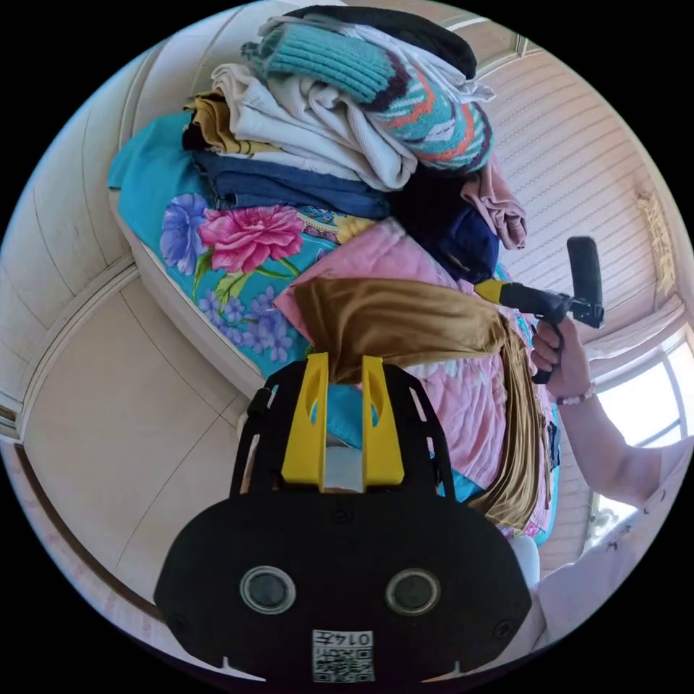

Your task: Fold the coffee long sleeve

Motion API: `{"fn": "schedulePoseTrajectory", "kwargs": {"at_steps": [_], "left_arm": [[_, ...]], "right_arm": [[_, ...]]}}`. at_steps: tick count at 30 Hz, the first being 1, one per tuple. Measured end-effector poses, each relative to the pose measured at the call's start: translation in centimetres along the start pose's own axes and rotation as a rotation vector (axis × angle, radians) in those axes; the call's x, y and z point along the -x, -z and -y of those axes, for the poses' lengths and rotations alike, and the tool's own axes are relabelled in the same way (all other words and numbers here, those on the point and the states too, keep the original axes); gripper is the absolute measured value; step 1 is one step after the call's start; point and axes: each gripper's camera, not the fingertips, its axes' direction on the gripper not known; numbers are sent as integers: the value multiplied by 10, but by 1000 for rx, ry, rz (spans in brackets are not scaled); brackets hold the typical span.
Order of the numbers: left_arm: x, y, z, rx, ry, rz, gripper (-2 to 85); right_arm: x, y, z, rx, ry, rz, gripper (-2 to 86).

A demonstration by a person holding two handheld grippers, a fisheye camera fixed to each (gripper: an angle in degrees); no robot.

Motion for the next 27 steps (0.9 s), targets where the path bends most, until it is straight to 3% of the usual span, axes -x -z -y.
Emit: {"fn": "schedulePoseTrajectory", "kwargs": {"at_steps": [5,9,14,18,20,22,27], "left_arm": [[-19,-5,-6,-14,-21,42,3],[-36,-9,-13,-16,-26,30,-9],[-68,-6,-25,-64,-68,60,-10],[-131,8,-44,-102,-288,167,-10],[-163,22,-54,-155,-411,124,-10],[-213,38,-62,-221,-565,37,-10],[-335,42,-77,-294,-828,-251,-10]], "right_arm": [[80,-28,69,114,134,-137,70],[98,-46,87,215,150,-381,75],[101,35,74,112,78,-260,14],[90,161,40,-28,-15,-152,2],[82,233,8,-130,-66,-65,0],[70,334,-54,-298,-140,48,-1],[69,526,-218,-576,-297,86,-2]]}}
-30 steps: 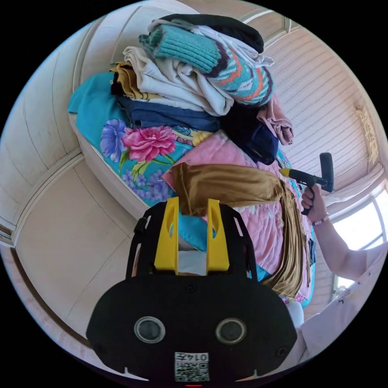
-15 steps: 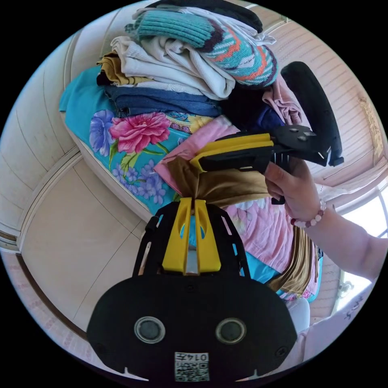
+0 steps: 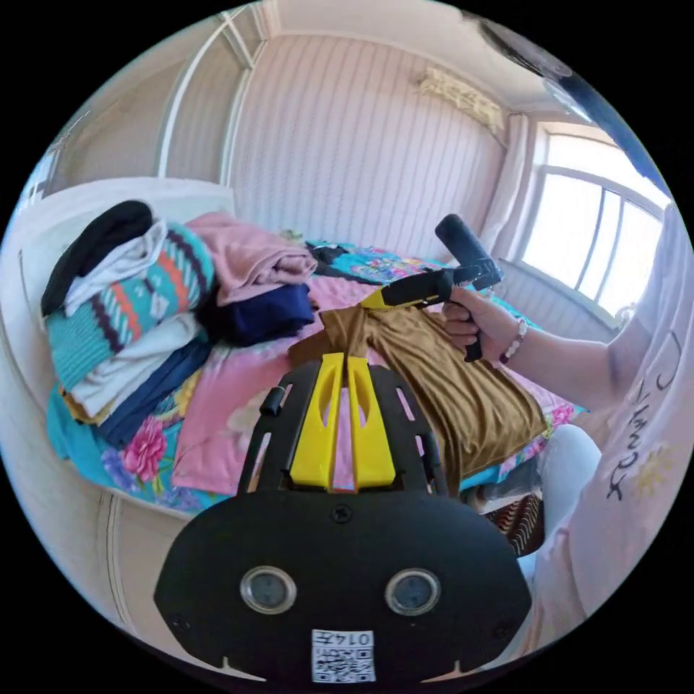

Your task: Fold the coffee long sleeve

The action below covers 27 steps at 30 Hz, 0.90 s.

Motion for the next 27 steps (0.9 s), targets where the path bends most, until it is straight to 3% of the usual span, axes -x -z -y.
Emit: {"fn": "schedulePoseTrajectory", "kwargs": {"at_steps": [4,10,23,27], "left_arm": [[-99,-53,49,-59,-146,-278,-10],[-223,-116,91,-25,-267,-542,-10],[-418,-282,77,400,-520,-730,6],[-477,-316,64,550,-576,-936,58]], "right_arm": [[22,199,-52,-150,-92,-129,-2],[68,387,-128,-273,-214,-335,-1],[-3,545,-260,-309,-674,-370,-3],[-5,587,-282,-341,-794,-333,-3]]}}
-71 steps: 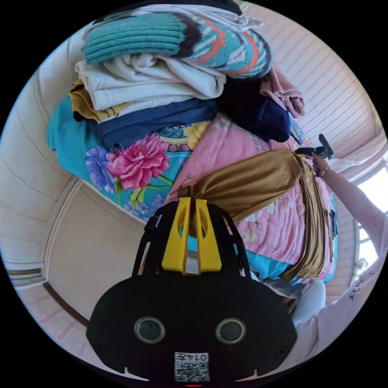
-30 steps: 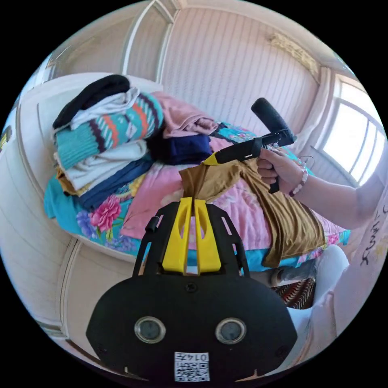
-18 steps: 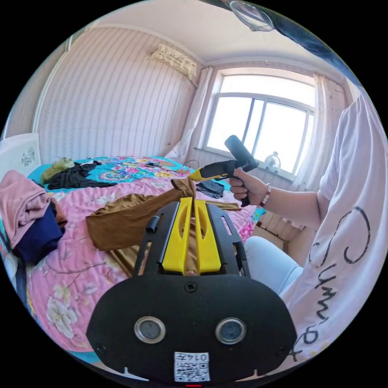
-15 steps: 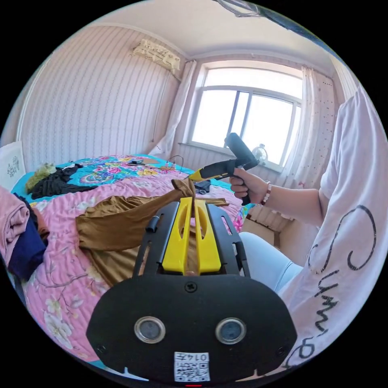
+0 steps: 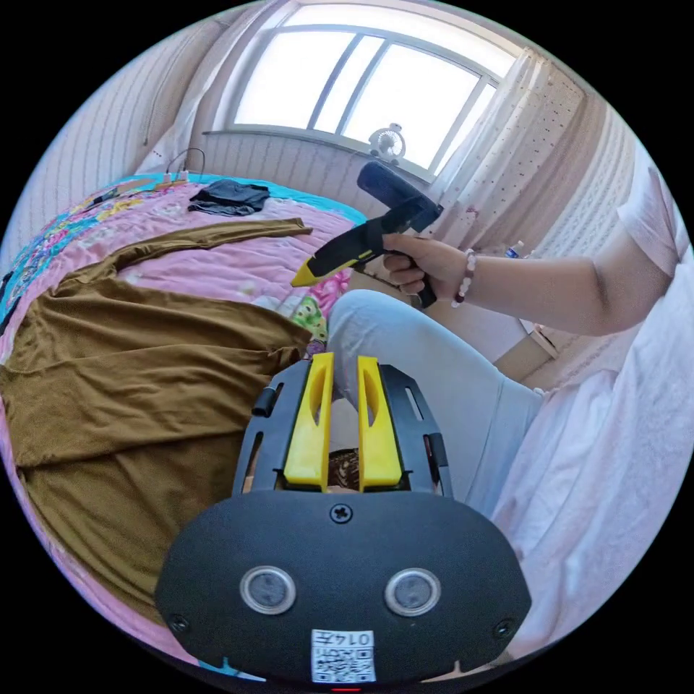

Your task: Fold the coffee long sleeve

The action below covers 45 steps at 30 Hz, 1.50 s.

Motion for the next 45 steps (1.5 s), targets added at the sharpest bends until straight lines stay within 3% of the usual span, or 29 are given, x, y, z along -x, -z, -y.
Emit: {"fn": "schedulePoseTrajectory", "kwargs": {"at_steps": [5,8,16,22,26,28,35,40,45], "left_arm": [[5,-18,32,30,-3,-34,63],[28,-12,43,26,72,-4,60],[95,9,109,73,110,221,54],[134,-4,198,67,47,244,52],[148,-19,252,73,18,239,60],[155,-33,283,91,-6,247,62],[177,-79,383,107,-50,192,64],[182,-124,467,121,-200,344,72],[220,-190,501,364,-193,410,87]], "right_arm": [[21,26,43,75,53,-117,0],[21,60,77,-6,44,-183,5],[-65,236,116,-717,-266,-375,77],[-133,340,98,-989,-464,-449,102],[-159,372,106,-929,-485,-533,111],[-183,382,108,-913,-572,-494,101],[-183,414,94,-956,-574,-419,82],[-182,424,74,-973,-523,-278,46],[-181,421,63,-940,-494,-178,26]]}}
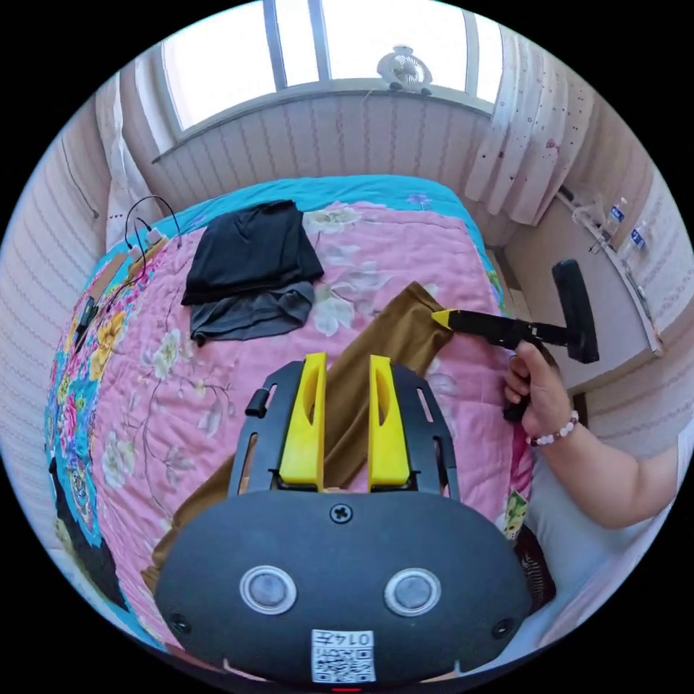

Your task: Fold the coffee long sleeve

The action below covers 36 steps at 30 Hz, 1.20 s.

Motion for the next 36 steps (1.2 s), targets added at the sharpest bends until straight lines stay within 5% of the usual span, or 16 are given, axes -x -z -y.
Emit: {"fn": "schedulePoseTrajectory", "kwargs": {"at_steps": [2,11,17,22,28,36], "left_arm": [[7,-29,1,138,14,12,80],[45,43,-64,-35,115,-67,-9],[69,139,-221,-254,355,-48,-10],[64,184,-394,-379,591,-50,-10],[42,190,-539,-405,767,-54,-10],[31,171,-668,-422,982,-121,-7]], "right_arm": [[-3,4,-8,2,-6,66,18],[45,30,-71,-3,220,384,7],[186,52,-158,257,626,773,6],[334,41,-353,651,958,978,6],[393,6,-586,1040,1148,965,6],[390,-39,-761,1260,1330,801,16]]}}
